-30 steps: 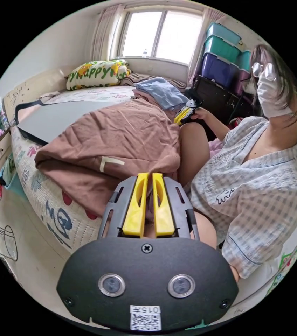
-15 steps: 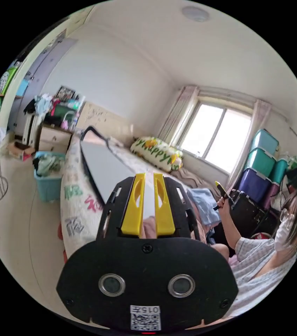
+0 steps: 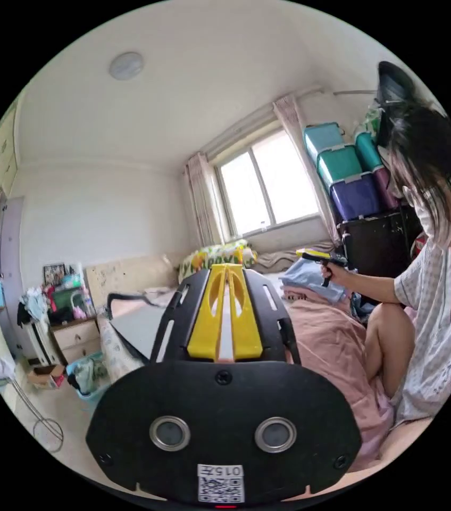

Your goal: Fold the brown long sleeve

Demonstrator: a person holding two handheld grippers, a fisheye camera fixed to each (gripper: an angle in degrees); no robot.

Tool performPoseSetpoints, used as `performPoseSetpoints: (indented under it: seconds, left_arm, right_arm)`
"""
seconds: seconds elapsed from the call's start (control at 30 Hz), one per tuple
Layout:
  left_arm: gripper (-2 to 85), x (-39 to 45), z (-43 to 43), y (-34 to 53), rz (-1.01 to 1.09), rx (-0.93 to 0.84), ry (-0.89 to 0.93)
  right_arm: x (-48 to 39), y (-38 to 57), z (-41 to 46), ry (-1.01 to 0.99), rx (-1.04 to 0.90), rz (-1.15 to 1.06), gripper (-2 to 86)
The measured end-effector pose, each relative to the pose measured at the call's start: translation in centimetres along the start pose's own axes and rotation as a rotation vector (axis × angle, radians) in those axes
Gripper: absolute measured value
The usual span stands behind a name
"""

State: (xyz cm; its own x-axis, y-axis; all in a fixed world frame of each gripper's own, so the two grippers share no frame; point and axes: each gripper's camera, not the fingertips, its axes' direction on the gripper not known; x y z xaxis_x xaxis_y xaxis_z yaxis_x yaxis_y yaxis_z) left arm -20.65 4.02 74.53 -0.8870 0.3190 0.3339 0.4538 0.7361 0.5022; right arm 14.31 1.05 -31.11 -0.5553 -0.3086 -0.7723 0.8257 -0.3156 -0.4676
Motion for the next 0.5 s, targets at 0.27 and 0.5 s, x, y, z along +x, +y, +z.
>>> performPoseSetpoints:
  seconds: [0.27,0.5]
  left_arm:
    - [4.9,-7.4,7.0,5.6,-0.411,-0.475,-0.022]
    - [9.9,-12.1,12.2,12.4,-0.784,-0.717,0.058]
  right_arm:
    - [6.5,4.5,11.2,-0.166,-0.609,0.262,9.4]
    - [9.4,10.3,18.5,-0.249,-0.909,0.431,10.9]
